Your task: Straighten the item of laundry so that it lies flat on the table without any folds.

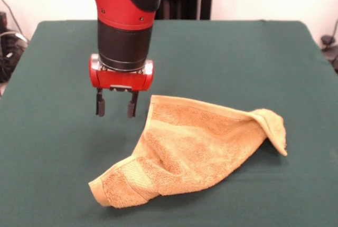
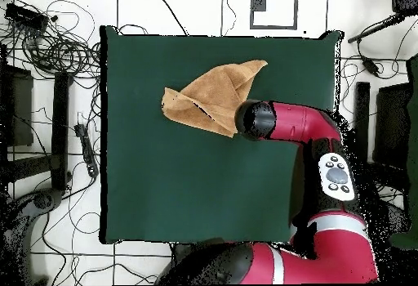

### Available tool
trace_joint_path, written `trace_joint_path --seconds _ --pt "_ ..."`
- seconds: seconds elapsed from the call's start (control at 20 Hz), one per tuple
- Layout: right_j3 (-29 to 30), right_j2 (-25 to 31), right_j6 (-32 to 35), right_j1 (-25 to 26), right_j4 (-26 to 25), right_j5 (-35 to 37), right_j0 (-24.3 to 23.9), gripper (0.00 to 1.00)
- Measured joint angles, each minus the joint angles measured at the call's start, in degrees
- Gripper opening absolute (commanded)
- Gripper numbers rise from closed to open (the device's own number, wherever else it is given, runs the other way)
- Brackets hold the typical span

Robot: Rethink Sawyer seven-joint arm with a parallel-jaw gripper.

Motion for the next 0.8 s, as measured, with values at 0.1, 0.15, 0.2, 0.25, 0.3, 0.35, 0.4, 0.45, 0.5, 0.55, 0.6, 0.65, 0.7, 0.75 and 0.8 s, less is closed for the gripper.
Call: trace_joint_path --seconds 0.1,0.15,0.2,0.25,0.3,0.35,0.4,0.45,0.5,0.55,0.6,0.65,0.7,0.75,0.8 --pt "-0.3 -0.1 0.0 0.1 -0.2 0.0 0.6 1.00" --pt "-0.5 -0.2 0.0 0.1 -0.3 0.0 0.9 1.00" --pt "-0.8 -0.3 0.0 0.2 -0.6 0.0 1.5 1.00" --pt "-1.1 -0.3 0.0 0.2 -0.7 0.0 2.1 1.00" --pt "-1.4 -0.4 0.0 0.3 -0.9 0.0 2.7 1.00" --pt "-1.6 -0.5 0.0 0.3 -1.0 0.0 3.4 1.00" --pt "-1.8 -0.5 0.0 0.4 -0.9 0.0 3.9 1.00" --pt "-2.1 -0.5 0.0 0.4 -0.9 0.0 4.5 1.00" --pt "-2.3 -0.6 0.0 0.5 -0.9 0.0 5.2 1.00" --pt "-2.5 -0.6 0.0 0.6 -0.9 0.0 5.6 1.00" --pt "-3.0 -0.6 0.0 0.9 -0.9 0.0 6.4 1.00" --pt "-3.1 -0.6 0.0 1.0 -0.9 0.0 6.5 1.00" --pt "-3.2 -0.6 0.0 1.3 -0.9 0.0 6.8 1.00" --pt "-3.4 -0.6 0.0 1.5 -0.9 0.0 7.1 1.00" --pt "-3.5 -0.6 0.0 1.7 -0.9 0.0 7.2 1.00"
